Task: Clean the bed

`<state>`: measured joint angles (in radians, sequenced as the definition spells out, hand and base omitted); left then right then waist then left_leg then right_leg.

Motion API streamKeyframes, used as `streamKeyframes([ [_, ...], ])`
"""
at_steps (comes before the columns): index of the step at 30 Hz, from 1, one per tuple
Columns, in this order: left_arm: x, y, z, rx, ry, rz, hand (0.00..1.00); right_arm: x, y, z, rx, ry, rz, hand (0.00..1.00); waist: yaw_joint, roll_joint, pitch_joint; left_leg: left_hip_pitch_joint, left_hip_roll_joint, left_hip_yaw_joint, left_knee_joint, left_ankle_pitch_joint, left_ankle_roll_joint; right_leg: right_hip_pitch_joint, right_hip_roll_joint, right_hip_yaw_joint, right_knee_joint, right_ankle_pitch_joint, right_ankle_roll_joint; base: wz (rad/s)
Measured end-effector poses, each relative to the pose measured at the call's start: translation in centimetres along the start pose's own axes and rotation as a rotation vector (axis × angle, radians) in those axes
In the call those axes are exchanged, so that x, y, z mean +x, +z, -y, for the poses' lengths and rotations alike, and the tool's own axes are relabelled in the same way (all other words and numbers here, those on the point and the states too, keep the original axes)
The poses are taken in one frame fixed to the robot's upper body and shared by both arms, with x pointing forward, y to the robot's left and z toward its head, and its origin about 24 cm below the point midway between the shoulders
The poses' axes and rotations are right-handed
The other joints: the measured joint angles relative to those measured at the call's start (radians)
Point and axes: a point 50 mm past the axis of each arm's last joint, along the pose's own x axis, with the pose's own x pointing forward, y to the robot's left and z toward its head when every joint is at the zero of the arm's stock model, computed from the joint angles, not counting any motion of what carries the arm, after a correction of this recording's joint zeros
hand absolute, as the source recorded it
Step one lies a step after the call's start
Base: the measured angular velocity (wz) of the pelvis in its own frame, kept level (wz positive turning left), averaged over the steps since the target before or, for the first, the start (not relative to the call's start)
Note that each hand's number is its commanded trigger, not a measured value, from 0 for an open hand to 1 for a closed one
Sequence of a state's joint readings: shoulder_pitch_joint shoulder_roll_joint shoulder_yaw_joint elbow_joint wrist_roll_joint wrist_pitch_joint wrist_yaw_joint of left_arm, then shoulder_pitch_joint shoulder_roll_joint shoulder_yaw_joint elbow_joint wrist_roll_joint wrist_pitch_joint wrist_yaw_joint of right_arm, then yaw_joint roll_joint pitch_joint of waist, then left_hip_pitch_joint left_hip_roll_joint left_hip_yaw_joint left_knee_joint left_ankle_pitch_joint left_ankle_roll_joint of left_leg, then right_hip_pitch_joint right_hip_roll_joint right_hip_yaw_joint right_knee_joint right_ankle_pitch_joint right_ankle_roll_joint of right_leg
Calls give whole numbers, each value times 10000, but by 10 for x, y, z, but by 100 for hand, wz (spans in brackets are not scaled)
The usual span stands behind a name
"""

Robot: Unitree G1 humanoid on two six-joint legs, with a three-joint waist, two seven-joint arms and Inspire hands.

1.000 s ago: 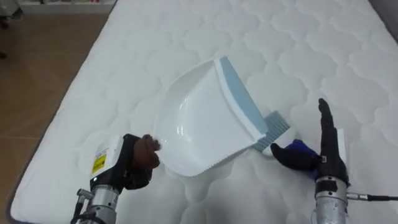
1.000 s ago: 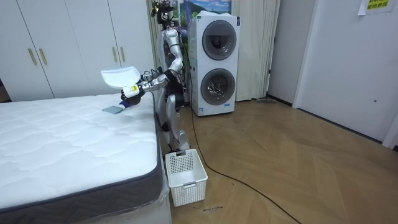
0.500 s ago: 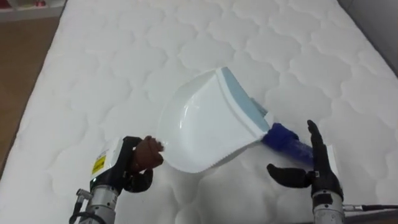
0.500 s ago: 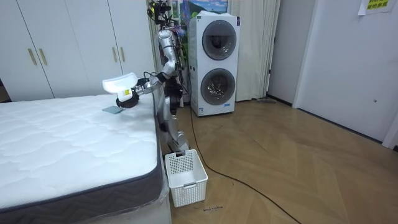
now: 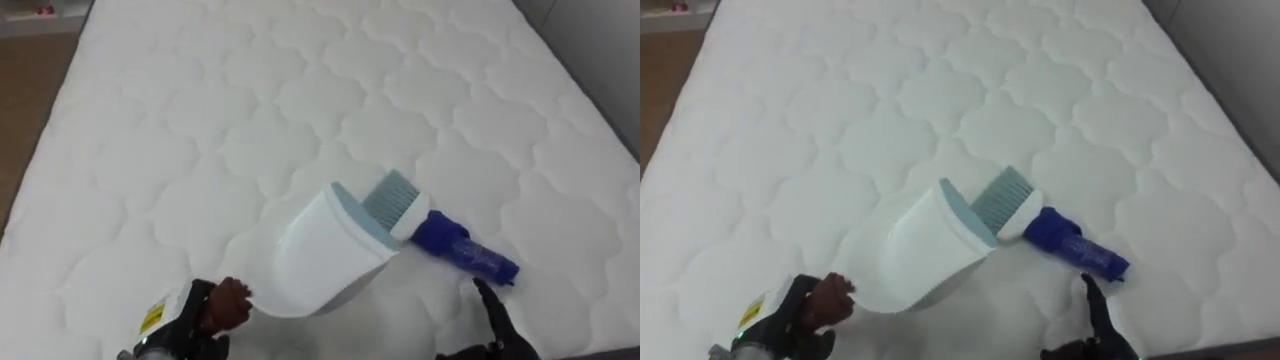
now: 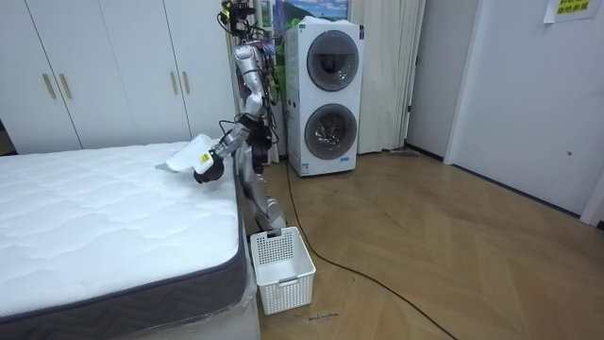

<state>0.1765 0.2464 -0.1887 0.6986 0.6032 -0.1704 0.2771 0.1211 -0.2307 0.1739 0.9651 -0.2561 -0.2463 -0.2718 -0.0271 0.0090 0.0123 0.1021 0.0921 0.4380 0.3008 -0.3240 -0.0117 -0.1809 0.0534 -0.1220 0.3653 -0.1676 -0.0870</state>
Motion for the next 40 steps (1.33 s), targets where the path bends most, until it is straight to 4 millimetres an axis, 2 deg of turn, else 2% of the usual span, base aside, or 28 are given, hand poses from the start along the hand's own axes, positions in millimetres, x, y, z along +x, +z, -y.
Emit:
streamKeyframes([
  [3,-9,-21,10,-3,-404,-940,0,-4,-15,-5,-166,550,-783,0,87,-131,-26,70,204,-53,552,-4,-8,315,172,186,-232,3,-121,-20],
  [5,-17,-34,14,-20,-518,-1543,0,-6,-21,-6,-144,799,-1104,0,74,-178,-70,153,278,-265,859,-4,-8,487,275,399,-255,-46,-207,-25],
  [7,-23,-45,16,-249,-491,-2123,0,-7,-27,-8,-195,1099,-1442,0,49,-143,-80,163,300,-859,965,8,-27,757,381,460,-381,-43,-287,-8],
  [8,-24,-47,17,-303,-500,-2276,0,-7,-28,-8,-247,1155,-1466,0,42,-137,-88,182,283,-1015,945,28,-61,774,416,519,-391,-42,-297,-14],
  [9,-27,-52,21,-333,-550,-2611,0,-8,-30,-9,-288,1260,-1595,0,54,-110,-70,258,236,-1307,932,82,-152,869,457,636,-421,-27,-326,-19],
  [11,-33,-57,29,-315,-729,-3061,0,-9,-32,-9,-312,1316,-1729,0,39,-95,-61,336,180,-1567,872,142,-251,1052,456,724,-454,-23,-332,-8],
  [13,-38,-61,34,-317,-879,-3345,0,-10,-35,-10,-462,1355,-1893,0,-46,-12,-89,569,150,-1848,12,144,-262,1129,457,710,-541,-7,-313,17],
  [14,-38,-61,34,-328,-875,-3375,0,-10,-35,-10,-510,1349,-1933,0,-79,11,-88,632,141,-1852,-239,164,-293,1127,461,692,-542,-1,-301,12],
  [15,-39,-63,34,-486,-819,-3571,0,-10,-36,-9,-562,1320,-2010,0,-63,90,-119,805,108,-1862,-485,206,-354,1130,488,640,-568,17,-263,0],
  [16,-41,-66,35,-635,-768,-3860,0,-10,-38,-8,-596,1296,-2081,0,-62,40,-80,883,33,-1860,-668,211,-359,1128,504,589,-588,29,-239,0],
  [17,-41,-68,34,-753,-709,-4006,0,-11,-39,-7,-651,1310,-2124,0,-64,100,-116,916,34,-1842,-717,211,-359,1150,502,547,-600,35,-231,6],
  [19,-47,-75,39,-1759,-473,-4797,0,-18,-52,-8,-674,1282,-2691,0,0,81,-169,1242,43,-1717,-1059,217,-362,1379,534,474,-756,49,-198,10],
  [22,-55,-83,43,-2942,-158,-5602,0,-29,-73,-10,-514,1149,-4317,0,106,12,-179,1524,24,-1745,-1308,216,-362,1509,555,486,-768,18,-164,0],
  [23,-57,-85,43,-3136,-98,-5772,0,-32,-77,-11,-459,1135,-4656,0,103,69,-227,1547,26,-1742,-1337,216,-361,1514,562,485,-764,17,-165,-6],
  [28,-73,-102,48,-5274,156,-7361,0,-75,-122,-26,-203,2278,-7545,0,366,55,-279,1888,31,-1744,-1373,215,-360,1798,664,720,-859,21,-164,-14],
  [31,-82,-113,50,-6304,292,-8215,0,-82,-127,-32,64,2822,-8247,0,446,-4,-312,1887,29,-1760,-1342,214,-360,1743,741,939,-866,77,-194,-24],
  [33,-86,-117,50,-6503,230,-8651,0,-84,-127,-37,74,3137,-8413,0,466,-53,-344,1886,30,-1753,-1330,214,-360,1748,755,962,-911,127,-189,-6],
  [36,-102,-128,59,-6422,-410,-9737,0,-84,-125,-40,214,3491,-8537,0,482,-106,-374,1898,13,-1753,-1332,213,-360,1781,734,959,-942,189,-151,3],
  [40,-122,-134,71,-6540,-1186,-10601,0,-84,-123,-43,343,3844,-8693,0,585,-162,-357,1863,-7,-1736,-1340,212,-357,1809,673,901,-1088,274,-62,11],
])
